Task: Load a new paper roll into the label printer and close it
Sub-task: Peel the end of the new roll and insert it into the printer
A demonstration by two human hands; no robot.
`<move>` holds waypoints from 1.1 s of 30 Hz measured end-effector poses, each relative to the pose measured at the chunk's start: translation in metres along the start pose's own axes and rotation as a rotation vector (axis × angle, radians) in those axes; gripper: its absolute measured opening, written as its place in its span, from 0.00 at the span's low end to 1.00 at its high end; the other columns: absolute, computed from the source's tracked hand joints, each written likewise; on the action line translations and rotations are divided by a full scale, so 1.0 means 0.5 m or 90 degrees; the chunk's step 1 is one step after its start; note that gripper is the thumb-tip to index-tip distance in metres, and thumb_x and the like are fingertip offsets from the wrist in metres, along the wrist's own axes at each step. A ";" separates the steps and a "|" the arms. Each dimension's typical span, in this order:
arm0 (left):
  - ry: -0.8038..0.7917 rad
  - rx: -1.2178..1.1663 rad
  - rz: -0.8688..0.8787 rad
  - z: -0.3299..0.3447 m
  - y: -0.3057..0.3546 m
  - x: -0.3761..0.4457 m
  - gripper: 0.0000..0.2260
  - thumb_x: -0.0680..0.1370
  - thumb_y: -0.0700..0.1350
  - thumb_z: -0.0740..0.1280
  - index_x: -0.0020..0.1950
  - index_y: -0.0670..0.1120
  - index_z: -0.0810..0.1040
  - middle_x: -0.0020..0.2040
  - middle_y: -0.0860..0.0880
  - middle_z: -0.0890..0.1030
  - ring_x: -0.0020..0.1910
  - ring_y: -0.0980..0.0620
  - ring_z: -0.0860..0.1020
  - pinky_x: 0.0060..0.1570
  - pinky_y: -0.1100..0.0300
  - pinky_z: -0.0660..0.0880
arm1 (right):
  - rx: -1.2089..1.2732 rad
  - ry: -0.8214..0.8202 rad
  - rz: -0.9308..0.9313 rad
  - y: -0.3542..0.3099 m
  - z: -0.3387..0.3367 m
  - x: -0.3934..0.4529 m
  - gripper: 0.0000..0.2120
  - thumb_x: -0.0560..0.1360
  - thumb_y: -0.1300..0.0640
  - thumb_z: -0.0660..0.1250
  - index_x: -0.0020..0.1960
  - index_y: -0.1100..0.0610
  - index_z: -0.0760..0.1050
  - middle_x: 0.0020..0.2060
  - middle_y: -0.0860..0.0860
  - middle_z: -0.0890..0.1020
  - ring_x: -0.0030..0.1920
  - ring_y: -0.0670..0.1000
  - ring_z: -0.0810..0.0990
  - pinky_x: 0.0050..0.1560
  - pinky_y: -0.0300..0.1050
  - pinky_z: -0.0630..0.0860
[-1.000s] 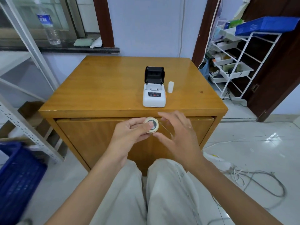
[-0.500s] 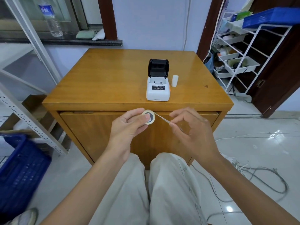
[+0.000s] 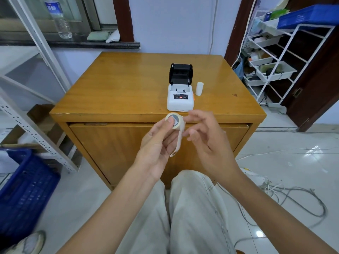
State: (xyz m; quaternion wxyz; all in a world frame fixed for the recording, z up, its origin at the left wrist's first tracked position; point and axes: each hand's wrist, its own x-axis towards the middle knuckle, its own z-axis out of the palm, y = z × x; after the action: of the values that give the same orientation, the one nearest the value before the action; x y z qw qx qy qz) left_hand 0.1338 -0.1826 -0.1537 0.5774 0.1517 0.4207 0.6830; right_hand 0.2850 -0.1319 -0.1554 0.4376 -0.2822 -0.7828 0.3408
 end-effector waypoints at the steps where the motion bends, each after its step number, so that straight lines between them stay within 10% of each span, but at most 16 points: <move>1: -0.010 -0.010 -0.014 0.004 -0.003 -0.003 0.23 0.73 0.50 0.77 0.67 0.45 0.83 0.61 0.41 0.87 0.53 0.49 0.86 0.47 0.61 0.84 | -0.004 -0.001 0.018 0.004 -0.003 0.008 0.19 0.84 0.65 0.66 0.73 0.53 0.72 0.58 0.48 0.82 0.53 0.49 0.85 0.57 0.50 0.83; 10: -0.058 -0.240 -0.121 0.037 -0.032 -0.044 0.17 0.78 0.48 0.72 0.64 0.41 0.82 0.56 0.41 0.88 0.52 0.49 0.88 0.55 0.58 0.84 | -0.112 -0.047 0.016 0.000 -0.029 0.029 0.18 0.75 0.59 0.77 0.63 0.49 0.81 0.61 0.44 0.76 0.65 0.46 0.75 0.57 0.32 0.73; 17: -0.122 -0.106 -0.187 0.015 -0.027 -0.044 0.21 0.79 0.52 0.71 0.70 0.46 0.81 0.62 0.42 0.86 0.59 0.47 0.85 0.65 0.49 0.80 | -0.090 -0.154 0.036 -0.005 -0.072 0.034 0.16 0.74 0.58 0.78 0.60 0.51 0.80 0.54 0.43 0.84 0.60 0.48 0.81 0.64 0.45 0.75; 21: -0.190 -0.042 -0.218 0.000 0.011 -0.022 0.31 0.75 0.53 0.75 0.75 0.40 0.76 0.60 0.41 0.84 0.50 0.48 0.86 0.52 0.56 0.83 | 0.031 -0.242 0.094 -0.008 -0.100 0.046 0.14 0.77 0.60 0.77 0.62 0.54 0.81 0.54 0.45 0.87 0.58 0.47 0.83 0.65 0.49 0.77; 27: -0.166 -0.142 -0.208 0.017 0.010 -0.019 0.21 0.75 0.49 0.73 0.64 0.39 0.82 0.57 0.40 0.86 0.47 0.48 0.87 0.50 0.58 0.84 | 0.066 -0.186 0.082 -0.015 -0.087 0.037 0.14 0.79 0.59 0.74 0.63 0.58 0.77 0.54 0.44 0.86 0.57 0.47 0.84 0.59 0.45 0.80; 33: -0.114 -0.226 -0.159 0.035 -0.022 -0.041 0.17 0.75 0.51 0.72 0.59 0.42 0.85 0.53 0.41 0.88 0.44 0.48 0.88 0.34 0.61 0.84 | 0.021 -0.239 0.101 -0.023 -0.066 0.005 0.32 0.72 0.60 0.81 0.71 0.50 0.70 0.62 0.42 0.81 0.65 0.47 0.80 0.67 0.51 0.77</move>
State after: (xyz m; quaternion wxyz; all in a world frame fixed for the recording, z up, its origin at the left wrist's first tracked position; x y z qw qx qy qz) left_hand 0.1591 -0.1947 -0.1459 0.7097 0.0544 0.2567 0.6538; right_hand 0.3112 -0.1274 -0.1325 0.2604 -0.2673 -0.8203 0.4334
